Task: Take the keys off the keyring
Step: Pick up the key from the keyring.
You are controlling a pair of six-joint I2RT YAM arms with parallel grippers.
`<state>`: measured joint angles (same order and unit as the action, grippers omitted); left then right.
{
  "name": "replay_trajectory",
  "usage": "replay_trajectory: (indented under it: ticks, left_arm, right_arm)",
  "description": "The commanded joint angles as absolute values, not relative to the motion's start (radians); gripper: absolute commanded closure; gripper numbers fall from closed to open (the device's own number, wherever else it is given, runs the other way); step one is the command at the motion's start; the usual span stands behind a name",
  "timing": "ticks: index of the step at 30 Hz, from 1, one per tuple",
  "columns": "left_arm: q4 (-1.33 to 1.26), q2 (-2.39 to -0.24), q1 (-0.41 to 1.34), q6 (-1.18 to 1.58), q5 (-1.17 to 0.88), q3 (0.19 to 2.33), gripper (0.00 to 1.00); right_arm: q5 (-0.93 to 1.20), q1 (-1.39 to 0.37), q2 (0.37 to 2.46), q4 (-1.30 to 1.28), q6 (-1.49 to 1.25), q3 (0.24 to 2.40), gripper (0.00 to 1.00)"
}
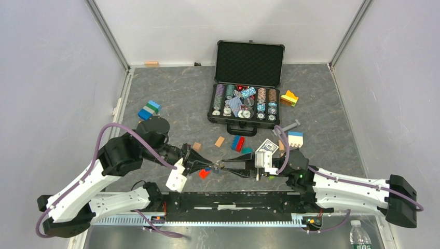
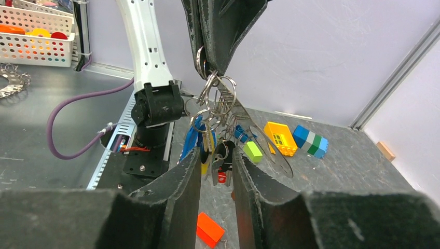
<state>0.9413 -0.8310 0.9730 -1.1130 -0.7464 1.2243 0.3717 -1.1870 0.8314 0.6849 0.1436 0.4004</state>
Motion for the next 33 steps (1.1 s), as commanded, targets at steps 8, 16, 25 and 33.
replay_trajectory:
  ticks: [8, 16, 25, 33]
  left_arm:
    - [0.91, -0.831, 0.977, -1.14, -0.803, 1.269, 0.98]
    - [0.91, -0.835, 0.977, -1.137, -0.81, 1.269, 0.98]
    - [0.91, -0.842, 0.976, -1.134, -0.815, 1.273, 0.98]
    - [0.91, -0.839, 0.977, -1.134, -0.809, 1.27, 0.98]
  right_arm:
    - [0.366, -1.204, 0.855, 0.746, 0.133, 0.422, 0.68]
    - [0.396, -1.211, 0.862, 0.761, 0.124, 0.426, 0.64]
    - [0.402, -1.216, 0.873, 0.78, 0.114, 0.432, 0.68]
    - [0.387, -1.219, 0.879, 0.738, 0.118, 0.444, 0.83]
